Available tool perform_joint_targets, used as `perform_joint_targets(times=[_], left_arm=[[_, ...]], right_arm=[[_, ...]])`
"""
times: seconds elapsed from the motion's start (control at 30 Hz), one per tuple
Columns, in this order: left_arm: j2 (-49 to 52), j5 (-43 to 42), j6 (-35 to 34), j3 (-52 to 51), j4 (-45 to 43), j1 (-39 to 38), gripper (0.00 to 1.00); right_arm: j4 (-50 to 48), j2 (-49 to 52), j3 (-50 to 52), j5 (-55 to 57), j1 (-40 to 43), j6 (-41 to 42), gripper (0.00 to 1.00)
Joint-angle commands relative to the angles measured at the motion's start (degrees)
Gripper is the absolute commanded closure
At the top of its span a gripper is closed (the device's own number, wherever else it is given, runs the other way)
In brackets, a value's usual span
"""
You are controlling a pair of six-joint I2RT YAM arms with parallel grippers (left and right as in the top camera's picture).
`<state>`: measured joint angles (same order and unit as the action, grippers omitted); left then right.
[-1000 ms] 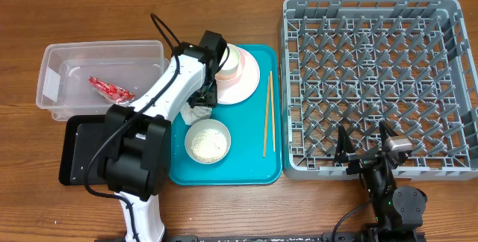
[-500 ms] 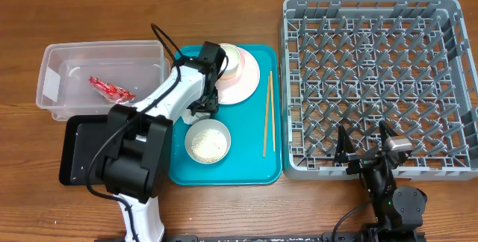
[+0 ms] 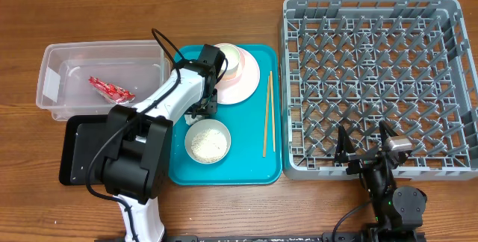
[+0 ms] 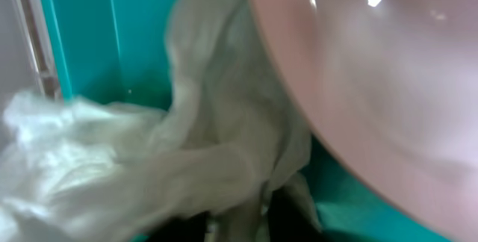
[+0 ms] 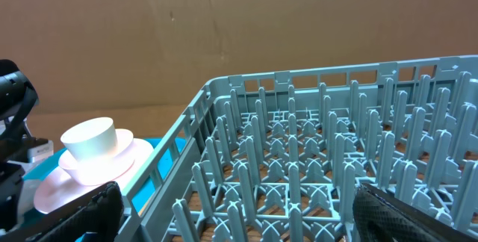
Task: Sort waste into correct bins and load items into the dishwasher
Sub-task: 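Grasp the white tissue with the left gripper and lift, then carry the tissue left and drop it into the clear bin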
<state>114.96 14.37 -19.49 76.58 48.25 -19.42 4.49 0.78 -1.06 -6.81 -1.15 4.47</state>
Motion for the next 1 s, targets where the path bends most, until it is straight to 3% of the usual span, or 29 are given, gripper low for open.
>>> perform_joint_targets(times=[0.0, 0.07, 0.3, 0.73, 0.97], left_arm=[[0.04, -0.94, 0.90, -0.66, 0.87, 0.31, 0.90], [0.04, -0.94, 0.87, -0.66, 1.36, 0.31, 0.96], [-0.09, -0.90, 0.87, 1.73, 4.35, 0.31, 0.96], [-2.60, 2.45, 0.79, 21.97, 18.84, 0.81, 0.96], [-2.60, 3.65, -0.28, 28.20, 21.20, 4.98, 0.96]], right_arm=[[-0.35, -0.59, 0.61, 0.28, 0.15, 0.20, 0.00], [-0.35, -0.59, 0.61, 0.28, 0.15, 0.20, 0.00], [-0.35, -0.59, 0.61, 0.28, 0.15, 0.17, 0.00], [-0.35, -0.59, 0.61, 0.28, 0.15, 0.20, 0.00], [-0.35, -0.59, 0.61, 0.28, 0.15, 0.20, 0.00]])
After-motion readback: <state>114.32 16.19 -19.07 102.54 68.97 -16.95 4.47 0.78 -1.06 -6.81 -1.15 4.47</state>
